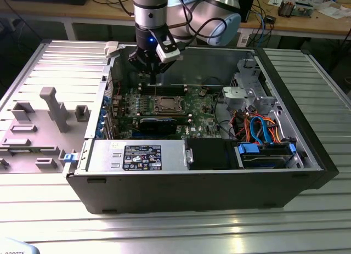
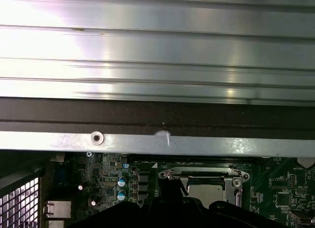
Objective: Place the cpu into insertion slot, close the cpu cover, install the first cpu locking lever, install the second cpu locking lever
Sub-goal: 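Install the first cpu locking lever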
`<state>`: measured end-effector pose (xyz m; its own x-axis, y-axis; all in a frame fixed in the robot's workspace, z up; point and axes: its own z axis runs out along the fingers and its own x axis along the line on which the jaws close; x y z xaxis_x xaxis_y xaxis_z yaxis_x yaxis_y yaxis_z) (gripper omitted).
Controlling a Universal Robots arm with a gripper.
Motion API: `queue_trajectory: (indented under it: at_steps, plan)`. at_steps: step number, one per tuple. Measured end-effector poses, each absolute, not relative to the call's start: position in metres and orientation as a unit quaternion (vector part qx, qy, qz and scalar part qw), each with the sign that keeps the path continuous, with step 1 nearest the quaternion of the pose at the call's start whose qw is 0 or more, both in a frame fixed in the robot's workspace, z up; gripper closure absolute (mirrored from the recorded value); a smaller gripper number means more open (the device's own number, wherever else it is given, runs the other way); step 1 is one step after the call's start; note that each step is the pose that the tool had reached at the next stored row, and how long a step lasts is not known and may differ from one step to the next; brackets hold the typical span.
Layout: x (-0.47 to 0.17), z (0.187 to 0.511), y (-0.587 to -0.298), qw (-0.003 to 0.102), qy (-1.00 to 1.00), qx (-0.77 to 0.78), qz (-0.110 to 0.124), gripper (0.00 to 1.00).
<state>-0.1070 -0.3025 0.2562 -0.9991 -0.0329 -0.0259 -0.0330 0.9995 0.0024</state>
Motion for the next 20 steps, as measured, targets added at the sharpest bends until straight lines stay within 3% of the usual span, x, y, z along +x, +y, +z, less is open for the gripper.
queue_trajectory:
  at_steps: [20]
  plan:
    - [-0.0998,0.2562,-0.3025,0.013,1.0,-0.016,0.001,0.89]
